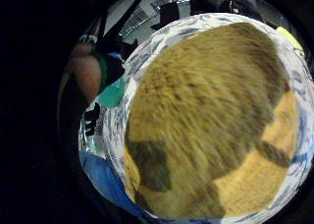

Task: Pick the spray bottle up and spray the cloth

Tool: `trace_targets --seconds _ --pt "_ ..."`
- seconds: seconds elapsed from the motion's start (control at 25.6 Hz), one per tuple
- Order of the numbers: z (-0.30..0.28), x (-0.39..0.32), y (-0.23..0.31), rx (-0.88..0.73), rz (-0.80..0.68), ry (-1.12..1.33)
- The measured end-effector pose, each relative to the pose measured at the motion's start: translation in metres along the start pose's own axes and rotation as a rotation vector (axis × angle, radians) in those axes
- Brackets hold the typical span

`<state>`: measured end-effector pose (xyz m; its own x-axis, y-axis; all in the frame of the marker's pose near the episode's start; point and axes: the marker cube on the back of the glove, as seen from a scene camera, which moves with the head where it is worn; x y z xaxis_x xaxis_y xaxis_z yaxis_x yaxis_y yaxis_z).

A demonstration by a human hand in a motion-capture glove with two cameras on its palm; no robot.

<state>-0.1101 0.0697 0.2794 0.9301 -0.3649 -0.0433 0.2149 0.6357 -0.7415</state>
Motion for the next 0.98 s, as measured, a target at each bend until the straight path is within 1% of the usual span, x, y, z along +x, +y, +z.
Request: trace_targets --seconds 0.2,0.43,0.59,0.74,0.98 --pt "-0.061 0.018 0.049 0.095 0.045 0.183" --pt "-0.122 0.065 0.120 0.189 0.162 0.342" --pt "-0.142 0.097 0.170 0.237 0.268 0.429" --pt "-0.151 0.115 0.208 0.283 0.372 0.450" --pt "-0.155 0.128 0.230 0.300 0.379 0.475"
